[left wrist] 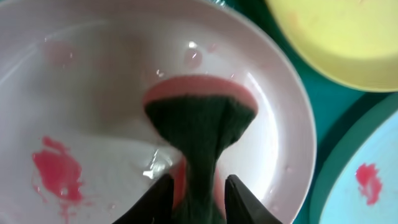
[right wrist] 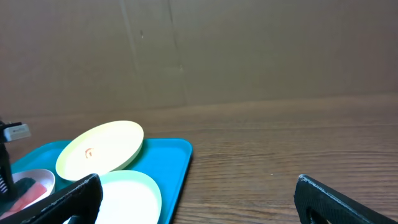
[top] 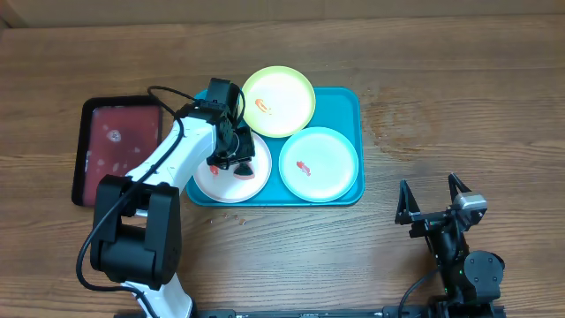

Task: Clean dirty plates on tray and stack at the side
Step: 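Lift the sponge and carry it onto the white plate, left gripper, then reach the right gripper to the white plate rim and grasp it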

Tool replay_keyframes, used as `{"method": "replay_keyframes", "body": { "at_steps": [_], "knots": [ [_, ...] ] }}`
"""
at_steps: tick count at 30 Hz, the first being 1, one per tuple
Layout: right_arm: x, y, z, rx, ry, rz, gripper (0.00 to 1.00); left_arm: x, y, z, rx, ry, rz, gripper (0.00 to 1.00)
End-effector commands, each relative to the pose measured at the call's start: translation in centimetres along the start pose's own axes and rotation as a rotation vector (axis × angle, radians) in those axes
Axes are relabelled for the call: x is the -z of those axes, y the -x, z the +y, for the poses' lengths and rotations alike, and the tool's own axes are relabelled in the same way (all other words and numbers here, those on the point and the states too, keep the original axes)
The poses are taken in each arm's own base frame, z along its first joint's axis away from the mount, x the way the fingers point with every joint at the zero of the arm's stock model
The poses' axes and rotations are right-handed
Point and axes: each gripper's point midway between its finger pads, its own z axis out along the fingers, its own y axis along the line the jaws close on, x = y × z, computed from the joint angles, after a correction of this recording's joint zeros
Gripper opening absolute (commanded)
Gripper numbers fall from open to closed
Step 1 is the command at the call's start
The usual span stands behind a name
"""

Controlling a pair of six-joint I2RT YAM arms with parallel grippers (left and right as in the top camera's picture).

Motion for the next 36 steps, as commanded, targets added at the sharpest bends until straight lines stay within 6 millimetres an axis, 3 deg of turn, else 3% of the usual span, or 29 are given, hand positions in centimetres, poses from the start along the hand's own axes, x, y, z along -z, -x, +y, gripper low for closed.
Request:
{"method": "replay_keyframes", "body": {
  "at_steps": [1, 3, 4, 6, 7, 10, 11, 16, 20, 23, 28, 31, 36],
  "knots": [
    [0.0, -0.2, -0.3, 0.003, -0.012, -0.004, 1.00, 2.5, 2.4, 0.7, 0.018, 0.007, -0.039, 0.30],
    [0.0, -0.2, -0.3, 0.003, -0.012, -0.004, 1.00, 4.7, 3.8, 1.4, 0.050, 0.009, -0.052, 0.24],
    [0.0, -0.2, -0.3, 0.003, -0.012, -0.003, 1.00, 7.8, 5.6, 2.6, 0.098, 0.008, -0.081, 0.23],
    [0.0, -0.2, -0.3, 0.003, -0.012, -0.004, 1.00, 11.0, 7.5, 3.9, 0.147, 0.003, -0.126, 0.31],
    [0.0, -0.2, -0.3, 0.003, -0.012, -0.004, 1.00, 12.4, 8.3, 4.5, 0.167, 0.002, -0.147, 0.39],
    [0.0, -0.2, -0.3, 0.003, -0.012, -0.004, 1.00, 15.7, 9.8, 6.9, 0.233, 0.005, -0.199, 0.95],
    [0.0, -0.2, -0.3, 0.003, -0.012, -0.004, 1.00, 16.3, 9.8, 7.7, 0.252, 0.009, -0.202, 1.00],
    [0.0, 1.3, -0.4, -0.024, -0.022, -0.063, 1.00, 16.1, 8.4, 10.1, 0.315, 0.040, -0.134, 1.00],
    [0.6, 2.7, 4.1, -0.250, 0.250, -0.079, 1.00, 15.7, 7.7, 10.4, 0.324, 0.049, -0.108, 1.00],
    [2.2, 6.9, 6.3, -0.279, 0.392, -0.227, 1.00, 15.6, 7.8, 10.4, 0.324, 0.049, -0.109, 1.00],
    [6.6, 16.7, 7.1, -0.284, 0.459, -0.545, 1.00, 15.7, 8.0, 10.4, 0.322, 0.046, -0.119, 1.00],
    [5.9, 19.4, 7.5, -0.214, 0.381, -0.407, 1.00, 15.7, 8.0, 10.4, 0.323, 0.046, -0.118, 1.00],
    [2.1, 19.3, 7.3, -0.133, 0.224, 0.161, 1.00, 15.7, 8.1, 10.4, 0.322, 0.044, -0.123, 1.00]
  ]
}}
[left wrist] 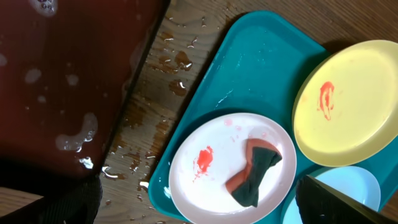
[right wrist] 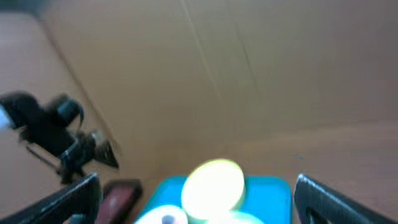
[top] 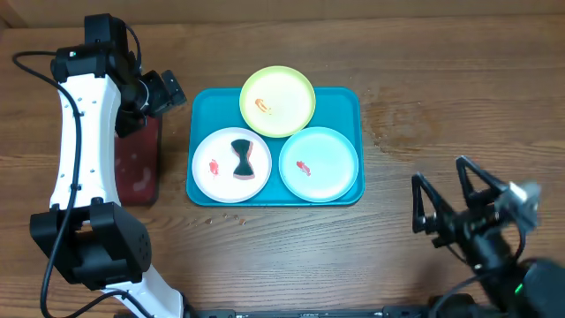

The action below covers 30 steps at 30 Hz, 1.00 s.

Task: Clean dirty plates on tray and stack at the side
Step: 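Reach the right gripper to the white plate rim and grasp it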

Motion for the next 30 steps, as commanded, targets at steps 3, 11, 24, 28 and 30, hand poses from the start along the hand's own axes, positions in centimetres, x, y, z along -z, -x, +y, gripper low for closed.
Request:
{"method": "replay_keyframes", "body": {
  "at_steps": [3, 11, 24, 28, 30],
  "knots": [
    [-3.2, 3.8, 2.0, -0.024, -0.017, 0.324, 1.00, -0.4, 0.3, -0.1, -0.009, -0.005, -0.007, 0.99],
    [-11.6, 2.2, 6.3, -0.233, 0.279, 0.618, 0.72, -0.5, -0.1, 0.0, -0.009, 0.002, 0.006, 1.00],
    [-25.1, -20.6, 4.9, -0.118, -0.109, 0.964, 0.95, -0.6, -0.3, 0.1, -0.008, 0.006, 0.015, 1.00],
    [-26.6, -24.2, 6.2, -0.011, -0.043, 0.979, 0.71, -0.6, -0.3, 0.1, -0.007, 0.006, 0.016, 1.00],
    [-26.8, -25.8, 6.1, 0.031, -0.075, 0.982, 0.65, -0.6, -0.3, 0.1, -0.007, 0.006, 0.016, 1.00]
  ]
}}
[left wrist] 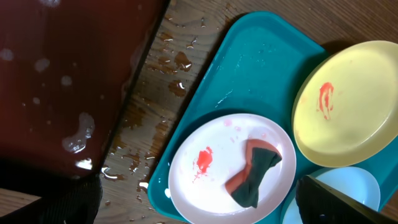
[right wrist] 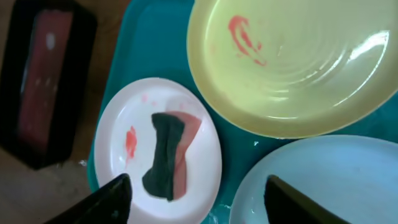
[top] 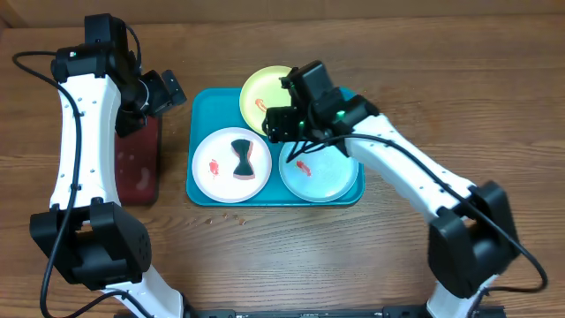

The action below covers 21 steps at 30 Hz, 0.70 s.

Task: Clean dirty plates on tray and stack at the side
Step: 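Reach the right gripper to the white plate rim and grasp it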

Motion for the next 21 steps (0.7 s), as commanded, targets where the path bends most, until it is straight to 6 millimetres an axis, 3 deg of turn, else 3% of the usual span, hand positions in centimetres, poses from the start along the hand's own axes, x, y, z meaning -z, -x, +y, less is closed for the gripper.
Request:
{"method": "replay_keyframes", "body": {
  "at_steps": [1, 3, 12, 21],
  "knots": [
    [-1.4, 0.1, 0.2, 0.069, -0.090, -0.040, 0.64, -0.5, -0.4, 0.1, -0.007, 0.006, 0.019, 1.00],
    [-2.4, -0.3, -0.3, 0.080, -0.139, -0.042, 0.57, -0.5, -0.4, 0.1, -0.007, 0.006, 0.019, 1.00],
    [-6.5, -2.1, -1.8, 0.087, -0.187, 0.008, 0.56, -0.6, -0.5, 0.2, -0.006, 0.009, 0.026, 1.00],
    [-7.8, -3.4, -1.4, 0.090, -0.155, 0.053, 0.50, -0.8, -0.9, -0.1, -0.016, 0.011, 0.038, 1.00]
  ]
}}
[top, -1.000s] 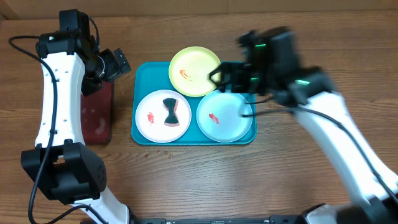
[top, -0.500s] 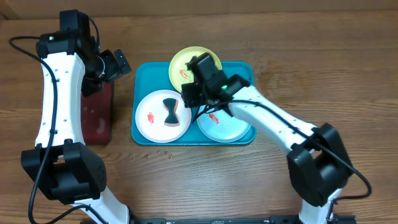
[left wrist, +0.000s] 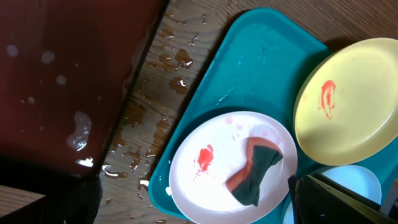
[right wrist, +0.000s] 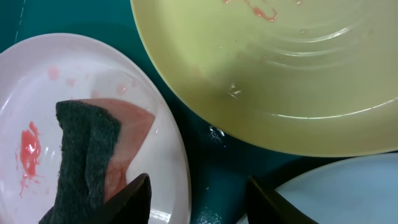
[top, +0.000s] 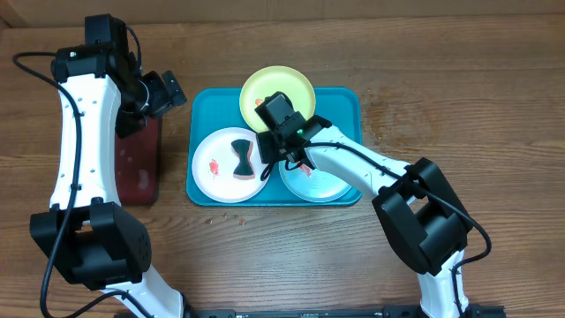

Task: Clean dirty plates on tray and stack at the side
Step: 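Reach the right gripper to the white plate rim and grasp it, then regrasp the sponge on the white plate with the left gripper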

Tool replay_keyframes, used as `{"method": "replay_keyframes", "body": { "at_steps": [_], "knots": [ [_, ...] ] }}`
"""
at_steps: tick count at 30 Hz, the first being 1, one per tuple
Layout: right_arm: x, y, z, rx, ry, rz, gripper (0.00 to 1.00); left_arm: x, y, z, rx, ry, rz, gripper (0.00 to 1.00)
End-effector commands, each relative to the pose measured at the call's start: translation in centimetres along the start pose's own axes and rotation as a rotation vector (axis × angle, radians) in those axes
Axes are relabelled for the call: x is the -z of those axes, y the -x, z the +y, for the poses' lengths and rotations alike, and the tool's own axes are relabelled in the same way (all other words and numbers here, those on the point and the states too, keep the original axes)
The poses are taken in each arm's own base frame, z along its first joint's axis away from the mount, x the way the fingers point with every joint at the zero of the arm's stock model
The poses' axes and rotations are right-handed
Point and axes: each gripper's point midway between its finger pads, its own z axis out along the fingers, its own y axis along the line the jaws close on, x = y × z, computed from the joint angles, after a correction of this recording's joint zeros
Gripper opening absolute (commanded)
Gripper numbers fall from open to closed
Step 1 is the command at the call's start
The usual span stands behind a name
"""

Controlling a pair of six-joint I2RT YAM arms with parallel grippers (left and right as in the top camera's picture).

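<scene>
On the teal tray lie three stained plates: white at the left, yellow at the back, light blue at the right. A dark green and pink sponge rests on the white plate beside a red smear. My right gripper is open and low, its fingers straddling the white plate's right rim with the sponge just left of it. My left gripper is open and empty, high over the tray's left edge, looking down on the white plate.
A dark tub of reddish water stands left of the tray, with water drops on the wood between them. The yellow plate overlaps the tray's back edge. Bare wooden table lies right of the tray.
My right gripper was higher over the yellow and blue plates; now it is lower and further left, at the white plate's right rim. The left arm and sponge have not moved.
First my left gripper was shut on the sponge on the white plate while the right arm rested at the front right. Then the sponge lay loose on the plate and the left gripper was open by the tub. The right arm then appeared over the tray and is now at the white plate.
</scene>
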Motion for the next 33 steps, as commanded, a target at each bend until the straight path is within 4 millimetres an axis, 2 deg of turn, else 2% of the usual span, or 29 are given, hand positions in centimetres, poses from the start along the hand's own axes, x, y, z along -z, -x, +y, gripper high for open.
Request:
{"method": "replay_keyframes", "body": {
  "at_steps": [1, 6, 13, 15, 18, 20, 22, 23, 26, 33],
  "knots": [
    [0.2, 0.6, 0.8, 0.008, 0.021, -0.017, 0.49, -0.9, -0.8, -0.3, -0.021, 0.009, 0.033, 1.00],
    [-0.4, 0.5, 1.2, 0.016, 0.026, -0.018, 0.45, -1.5, -1.2, -0.7, -0.035, 0.012, 0.048, 1.00],
    [-2.3, -0.7, 0.5, 0.018, 0.004, 0.018, 0.45, -2.1, -1.9, -1.1, -0.056, 0.021, 0.079, 1.00],
    [-2.3, -0.7, 0.5, 0.018, 0.003, 0.021, 0.41, -2.3, -2.1, -1.1, -0.062, 0.023, 0.086, 1.00],
    [-2.3, -0.8, 0.4, 0.013, 0.002, 0.024, 0.34, -2.7, -2.7, -1.1, -0.072, 0.034, 0.116, 0.88],
    [-2.3, -1.0, 0.4, 0.013, -0.001, 0.032, 0.25, -3.2, -3.3, -1.0, -0.085, 0.047, 0.150, 0.88],
    [-2.3, -1.1, 0.3, 0.008, -0.002, 0.035, 0.21, -3.9, -3.9, -1.1, -0.097, 0.054, 0.184, 0.86],
    [-2.3, -1.1, 0.4, 0.005, 0.000, 0.036, 0.21, -4.3, -4.2, -1.3, -0.112, 0.052, 0.201, 0.81],
    [-2.3, -1.1, 0.4, -0.014, 0.003, 0.036, 0.18, -5.6, -5.4, -2.8, -0.177, -0.003, 0.267, 0.69],
    [-2.2, -1.2, 0.8, -0.016, 0.025, 0.045, 0.09, -8.9, -8.9, -5.8, -0.313, -0.044, 0.406, 0.61]
  ]
}}
